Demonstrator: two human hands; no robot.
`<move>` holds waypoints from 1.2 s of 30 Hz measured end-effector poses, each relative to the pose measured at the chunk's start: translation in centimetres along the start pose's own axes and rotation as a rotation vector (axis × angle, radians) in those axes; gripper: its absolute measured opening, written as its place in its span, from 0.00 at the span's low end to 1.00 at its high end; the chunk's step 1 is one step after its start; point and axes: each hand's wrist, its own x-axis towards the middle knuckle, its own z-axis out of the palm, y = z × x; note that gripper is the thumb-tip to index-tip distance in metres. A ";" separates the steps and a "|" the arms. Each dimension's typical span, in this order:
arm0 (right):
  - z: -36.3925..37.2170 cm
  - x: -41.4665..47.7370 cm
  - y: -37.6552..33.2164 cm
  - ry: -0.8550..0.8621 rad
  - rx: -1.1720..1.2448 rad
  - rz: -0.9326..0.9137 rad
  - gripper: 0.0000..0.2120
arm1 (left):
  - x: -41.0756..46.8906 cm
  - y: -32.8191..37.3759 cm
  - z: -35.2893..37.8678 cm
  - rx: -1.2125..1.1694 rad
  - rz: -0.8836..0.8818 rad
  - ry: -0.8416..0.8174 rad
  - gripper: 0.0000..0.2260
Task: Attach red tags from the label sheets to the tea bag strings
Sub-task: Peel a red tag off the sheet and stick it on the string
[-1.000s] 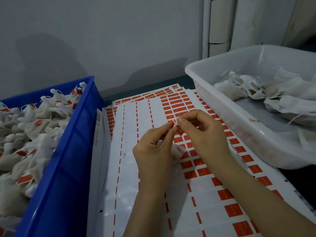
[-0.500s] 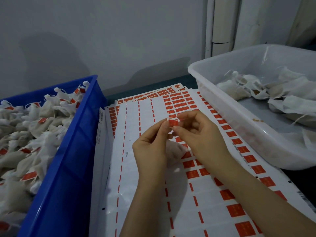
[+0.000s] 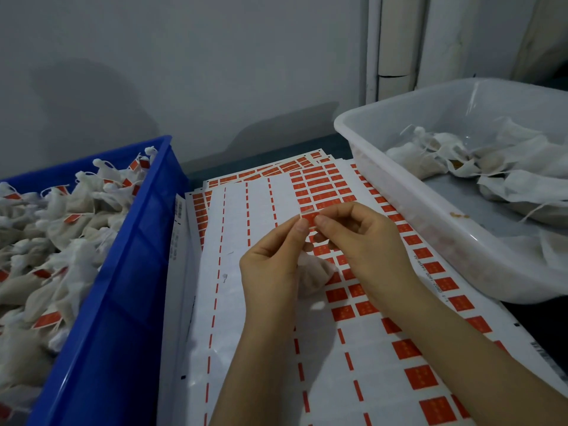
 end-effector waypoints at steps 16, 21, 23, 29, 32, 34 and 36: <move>0.1 0.1 -0.1 0.055 0.022 0.021 0.07 | -0.1 0.3 0.1 -0.021 -0.004 0.000 0.08; 0.1 0.1 -0.1 0.068 0.013 0.023 0.07 | 0.0 0.2 0.1 -0.027 0.000 -0.006 0.08; 0.2 0.1 0.0 0.071 0.014 0.020 0.07 | 0.0 0.2 0.1 -0.023 0.004 -0.006 0.07; 0.2 0.1 0.0 0.071 0.017 0.018 0.08 | 0.1 0.0 0.0 -0.019 0.001 0.000 0.03; 0.2 0.1 0.0 0.064 0.009 0.010 0.08 | 0.3 -0.1 0.0 -0.009 0.000 0.001 0.04; 0.2 0.0 0.1 0.067 0.004 0.002 0.07 | 0.3 -0.2 0.0 -0.004 -0.005 -0.002 0.04; 0.2 0.0 0.2 0.076 -0.008 -0.003 0.05 | 0.4 -0.3 0.0 -0.008 -0.012 0.000 0.04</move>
